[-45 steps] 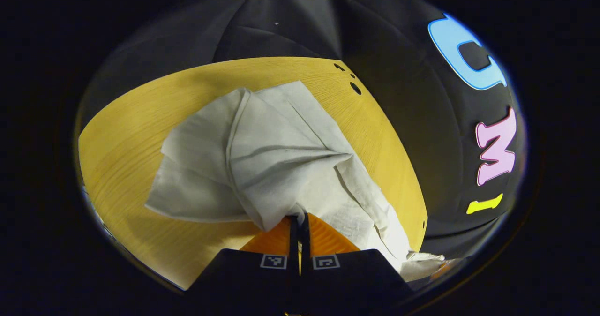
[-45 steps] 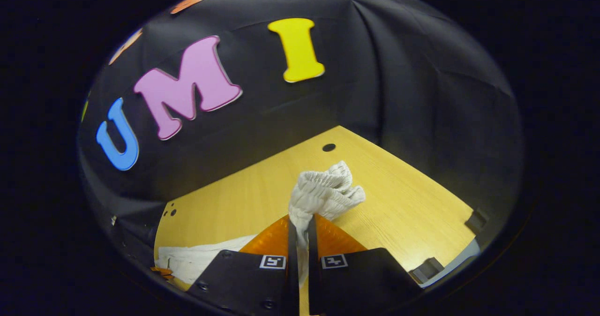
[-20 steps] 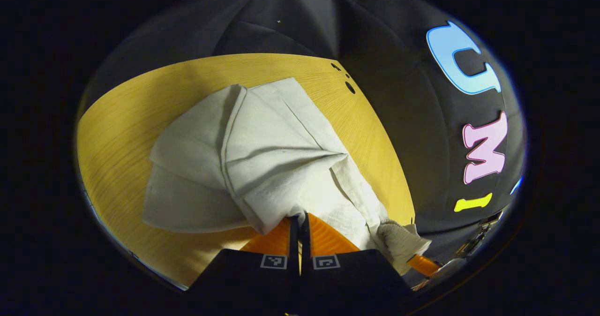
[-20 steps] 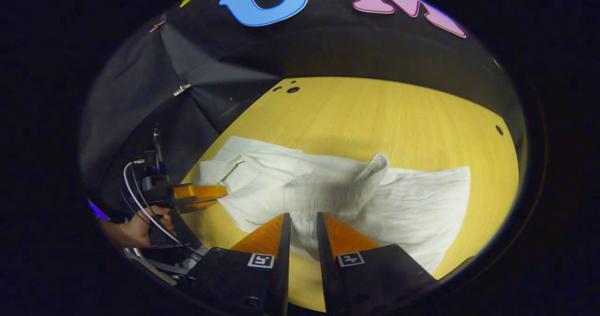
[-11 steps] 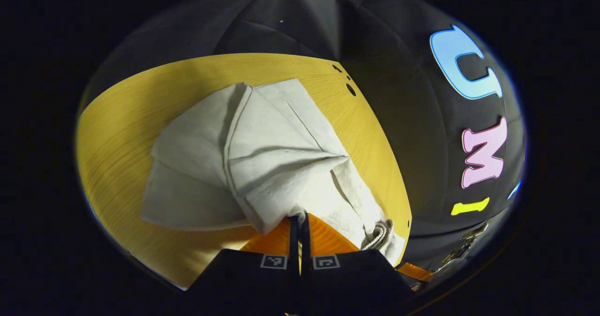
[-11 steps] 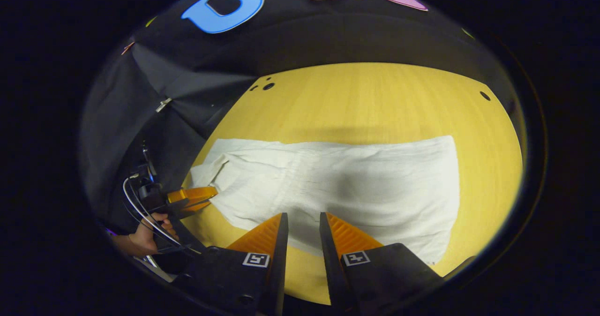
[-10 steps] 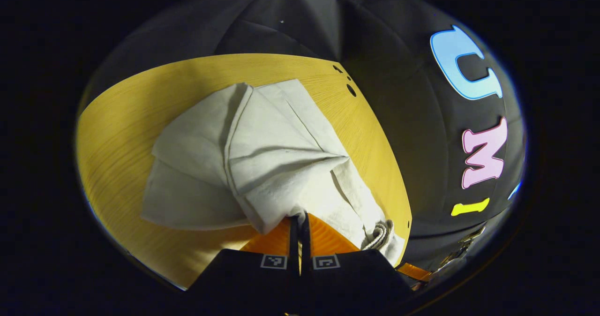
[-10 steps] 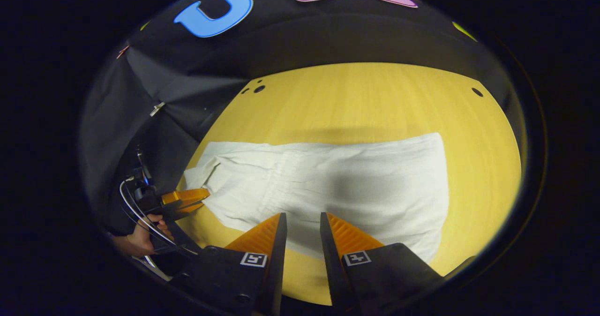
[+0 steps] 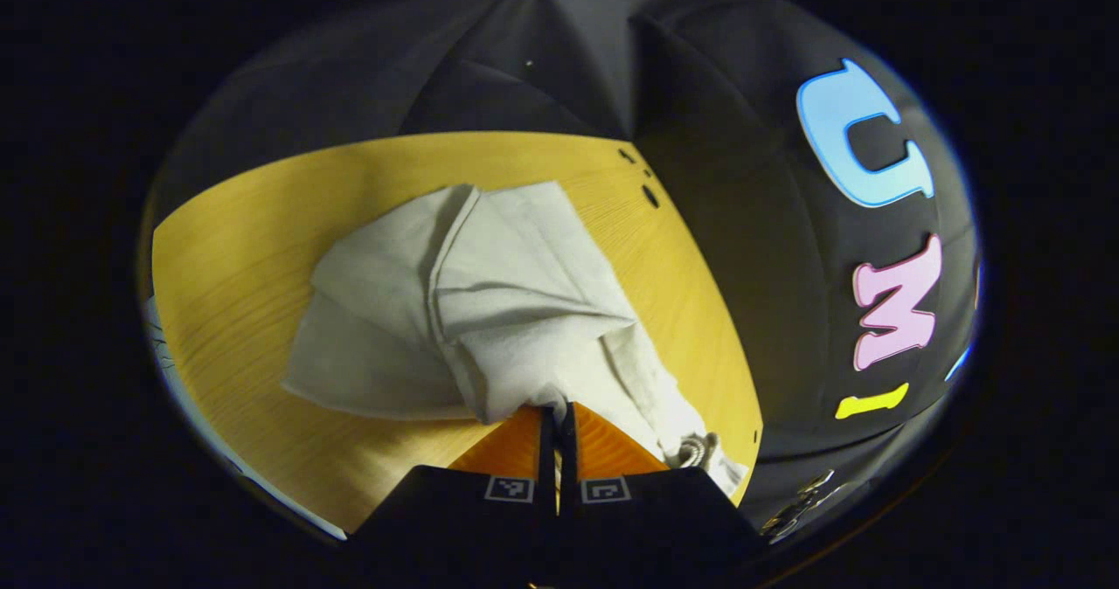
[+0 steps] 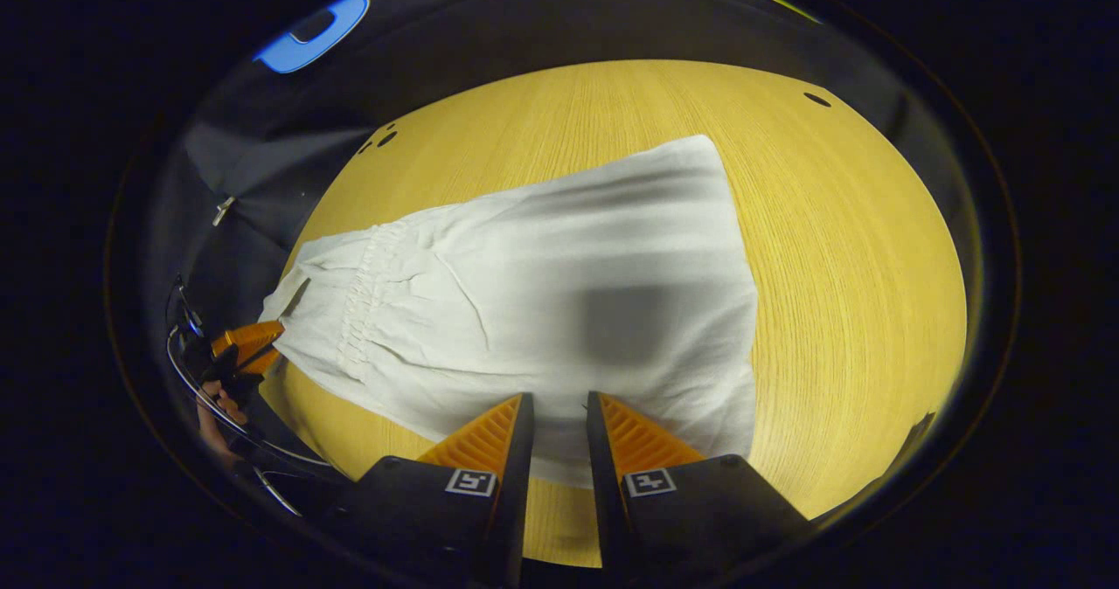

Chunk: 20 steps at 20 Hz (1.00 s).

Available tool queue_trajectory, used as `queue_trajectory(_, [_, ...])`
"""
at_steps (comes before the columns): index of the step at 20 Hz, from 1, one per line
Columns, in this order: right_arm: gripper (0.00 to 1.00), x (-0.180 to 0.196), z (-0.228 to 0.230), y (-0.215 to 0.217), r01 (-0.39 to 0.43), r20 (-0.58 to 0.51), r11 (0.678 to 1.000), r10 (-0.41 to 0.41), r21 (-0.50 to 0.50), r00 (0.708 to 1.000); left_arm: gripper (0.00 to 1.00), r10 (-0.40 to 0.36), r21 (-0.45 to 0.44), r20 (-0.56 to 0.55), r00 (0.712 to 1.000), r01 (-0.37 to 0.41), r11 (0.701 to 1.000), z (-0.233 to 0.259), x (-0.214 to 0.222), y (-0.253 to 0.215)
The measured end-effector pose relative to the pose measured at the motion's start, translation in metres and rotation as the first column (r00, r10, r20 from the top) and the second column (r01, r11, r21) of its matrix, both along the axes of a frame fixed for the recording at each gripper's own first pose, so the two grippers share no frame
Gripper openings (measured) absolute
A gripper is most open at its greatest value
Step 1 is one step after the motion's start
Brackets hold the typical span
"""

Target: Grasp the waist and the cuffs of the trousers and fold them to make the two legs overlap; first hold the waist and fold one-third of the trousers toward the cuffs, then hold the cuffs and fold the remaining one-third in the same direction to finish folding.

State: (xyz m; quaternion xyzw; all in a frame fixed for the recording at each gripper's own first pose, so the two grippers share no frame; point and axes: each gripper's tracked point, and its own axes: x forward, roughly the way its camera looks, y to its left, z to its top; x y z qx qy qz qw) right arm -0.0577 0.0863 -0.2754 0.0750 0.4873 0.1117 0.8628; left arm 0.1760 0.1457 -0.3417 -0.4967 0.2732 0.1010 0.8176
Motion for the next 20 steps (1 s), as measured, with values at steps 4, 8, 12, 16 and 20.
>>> queue_trajectory(4, [0.39, -0.003, 0.003, -0.003, -0.017, 0.011, 0.999, 0.016, 0.032, 1.0, 0.03, 0.055, -0.057, -0.018, 0.998, -0.056, 0.997, -0.008, 0.003, 0.009])
queue_trajectory(8, [0.39, -0.003, 0.004, -0.002, -0.03, 0.006, 0.999, 0.029, 0.04, 1.0, 0.05, 0.119, -0.092, -0.015, 0.993, -0.12, 0.988, -0.003, -0.008, 0.007])
queue_trajectory(12, [0.39, -0.007, 0.008, 0.001, -0.041, 0.0, 0.999, 0.041, 0.036, 0.999, 0.05, 0.012, 0.06, 0.066, 0.998, -0.016, 0.998, 0.044, 0.003, -0.01])
queue_trajectory(16, [0.45, -0.007, 0.028, -0.017, 0.023, 0.007, 0.997, -0.024, 0.08, 1.0, 0.05, -0.062, 0.103, 0.152, 0.986, 0.047, 0.994, 0.099, 0.022, -0.043])
queue_trajectory(20, [0.45, -0.002, 0.045, -0.063, 0.154, 0.032, 0.982, -0.158, 0.111, 0.987, 0.05, -0.182, 0.165, 0.19, 0.965, 0.152, 0.975, 0.124, 0.036, -0.087])
